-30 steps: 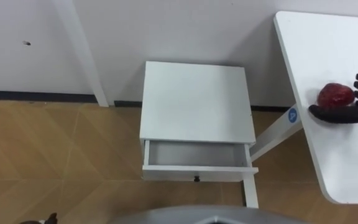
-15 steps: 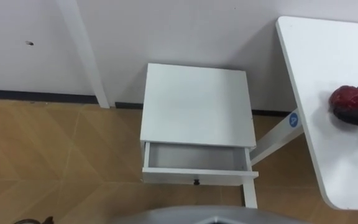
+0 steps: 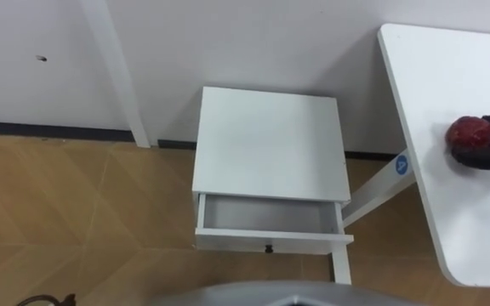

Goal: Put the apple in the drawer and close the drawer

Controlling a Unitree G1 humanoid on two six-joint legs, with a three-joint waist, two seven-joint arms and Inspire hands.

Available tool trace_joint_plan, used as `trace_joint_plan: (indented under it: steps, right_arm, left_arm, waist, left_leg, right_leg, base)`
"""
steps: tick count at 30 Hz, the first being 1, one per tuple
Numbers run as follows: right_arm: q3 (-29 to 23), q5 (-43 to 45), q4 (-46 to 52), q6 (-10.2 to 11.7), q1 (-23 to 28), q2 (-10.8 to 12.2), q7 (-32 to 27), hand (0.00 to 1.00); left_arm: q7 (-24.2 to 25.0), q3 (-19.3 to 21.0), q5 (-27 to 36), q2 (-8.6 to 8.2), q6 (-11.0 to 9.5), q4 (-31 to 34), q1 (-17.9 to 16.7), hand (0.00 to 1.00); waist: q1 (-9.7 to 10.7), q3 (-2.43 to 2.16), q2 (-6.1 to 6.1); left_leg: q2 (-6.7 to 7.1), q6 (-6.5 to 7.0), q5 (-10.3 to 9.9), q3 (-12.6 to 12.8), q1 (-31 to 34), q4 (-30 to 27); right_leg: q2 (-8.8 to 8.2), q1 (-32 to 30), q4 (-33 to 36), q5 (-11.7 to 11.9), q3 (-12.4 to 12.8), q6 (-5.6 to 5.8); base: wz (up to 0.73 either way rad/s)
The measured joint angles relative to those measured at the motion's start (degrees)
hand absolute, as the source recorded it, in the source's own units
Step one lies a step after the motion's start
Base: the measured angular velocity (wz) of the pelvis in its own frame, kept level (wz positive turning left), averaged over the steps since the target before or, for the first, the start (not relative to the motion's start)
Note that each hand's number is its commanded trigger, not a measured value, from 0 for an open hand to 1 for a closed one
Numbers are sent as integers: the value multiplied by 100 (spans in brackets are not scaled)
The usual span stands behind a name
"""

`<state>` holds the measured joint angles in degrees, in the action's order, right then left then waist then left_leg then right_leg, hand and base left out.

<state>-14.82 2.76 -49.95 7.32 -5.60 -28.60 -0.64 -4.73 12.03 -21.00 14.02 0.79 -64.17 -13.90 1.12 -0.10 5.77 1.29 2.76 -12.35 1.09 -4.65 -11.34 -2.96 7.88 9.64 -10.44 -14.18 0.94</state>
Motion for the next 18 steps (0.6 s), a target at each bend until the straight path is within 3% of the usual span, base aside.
trace_joint_plan:
  steps: [4, 11, 16, 18]
  right_arm:
    - [325, 107, 393, -51, -2, 84, 86, 100]
    - [1341, 822, 1106, -44, 21, 224, 30, 100]
    - [1448, 1222, 1449, -140, 188, 336, 128, 100]
    - [1732, 1425, 1897, -285, 402, 525, 310, 100]
  left_arm:
    - [-1, -58, 6, 2, 2, 1, 4, 0]
    - [-14, -771, -1, 7, -45, 8, 224, 0]
    - [-14, -797, 4, -4, -69, 8, 270, 0]
    - [-14, -806, -5, -29, -69, 17, 262, 0]
  waist:
    - [-10, 5, -20]
    - [-250, 1, -112]
    - [-310, 5, -160]
    - [-336, 5, -162]
  left_leg:
    - [0, 0, 0, -7, 14, -13]
    - [-13, 0, 0, 37, 6, -27]
    - [-16, -3, 2, 35, 6, -12]
    - [-17, -4, 2, 40, 21, 2]
  right_leg:
    - [3, -2, 0, 0, 2, 0]
    - [18, -17, 0, 16, 72, -11]
    - [22, -19, 2, 18, 71, -10]
    - [21, -38, 3, 18, 64, -10]
  base:
    - [0]
    - [-3]
    - [0]
    - [0]
